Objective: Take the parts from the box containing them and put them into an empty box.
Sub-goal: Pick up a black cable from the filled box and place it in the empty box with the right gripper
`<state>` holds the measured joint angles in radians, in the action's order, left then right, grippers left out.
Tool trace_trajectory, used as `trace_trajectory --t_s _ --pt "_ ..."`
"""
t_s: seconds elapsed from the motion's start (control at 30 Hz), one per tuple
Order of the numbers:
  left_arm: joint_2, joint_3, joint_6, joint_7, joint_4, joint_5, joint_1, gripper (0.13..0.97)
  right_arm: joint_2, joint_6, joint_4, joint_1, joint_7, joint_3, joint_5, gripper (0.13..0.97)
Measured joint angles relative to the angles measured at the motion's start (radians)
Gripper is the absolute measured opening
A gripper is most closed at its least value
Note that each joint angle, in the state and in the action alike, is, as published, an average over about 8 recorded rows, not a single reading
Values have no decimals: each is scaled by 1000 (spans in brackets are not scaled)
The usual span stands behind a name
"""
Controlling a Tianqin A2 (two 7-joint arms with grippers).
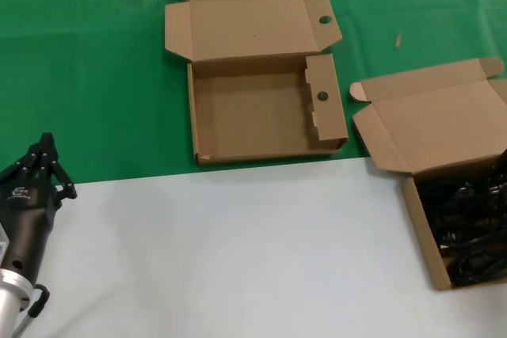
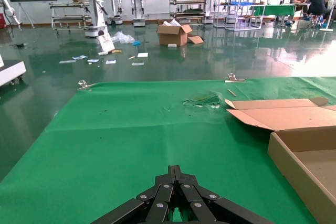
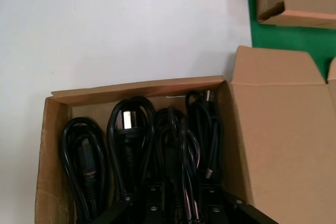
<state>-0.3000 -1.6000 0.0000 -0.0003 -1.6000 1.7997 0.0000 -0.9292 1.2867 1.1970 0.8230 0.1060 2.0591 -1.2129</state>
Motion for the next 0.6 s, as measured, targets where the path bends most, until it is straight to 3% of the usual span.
trace_trajectory --t_s 0.37,0.6 --pt "0 0 0 0 0 0 0 140 -29 123 160 101 -132 -11 9 237" --pt "0 0 0 0 0 0 0 140 36 176 225 228 -201 -1 25 237"
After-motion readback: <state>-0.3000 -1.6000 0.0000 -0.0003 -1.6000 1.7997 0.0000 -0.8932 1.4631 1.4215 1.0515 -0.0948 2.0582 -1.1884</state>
